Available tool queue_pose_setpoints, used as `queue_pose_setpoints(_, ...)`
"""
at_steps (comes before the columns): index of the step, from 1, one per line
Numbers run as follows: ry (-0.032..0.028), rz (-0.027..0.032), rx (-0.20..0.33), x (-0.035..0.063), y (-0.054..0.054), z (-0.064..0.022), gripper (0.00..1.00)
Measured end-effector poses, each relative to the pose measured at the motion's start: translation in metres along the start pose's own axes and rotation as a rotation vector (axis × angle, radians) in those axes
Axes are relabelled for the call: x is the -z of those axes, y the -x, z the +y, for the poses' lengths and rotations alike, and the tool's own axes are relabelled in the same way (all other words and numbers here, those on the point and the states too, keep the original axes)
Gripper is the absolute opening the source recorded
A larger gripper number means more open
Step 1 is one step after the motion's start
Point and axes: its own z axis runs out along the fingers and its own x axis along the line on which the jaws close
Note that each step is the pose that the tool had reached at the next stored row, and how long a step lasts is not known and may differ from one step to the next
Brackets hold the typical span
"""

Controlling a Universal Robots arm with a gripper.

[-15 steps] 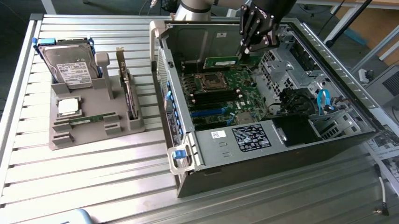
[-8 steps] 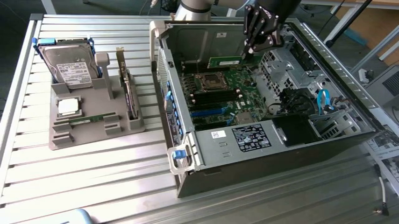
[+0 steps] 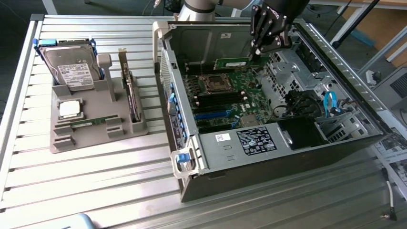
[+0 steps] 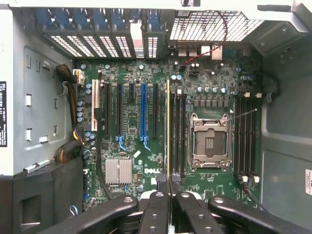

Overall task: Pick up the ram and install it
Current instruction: 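Insert the ram into the slot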

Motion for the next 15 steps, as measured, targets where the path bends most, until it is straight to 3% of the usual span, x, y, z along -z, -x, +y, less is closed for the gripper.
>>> queue_pose_setpoints(7, -0.0001, -0.0003, 0.0, -0.006, 0.0, -0.0002, 0.12)
queue_pose_setpoints(15, -0.0001, -0.0003, -0.001, -0.0214, 0.0, -0.0007, 0.12)
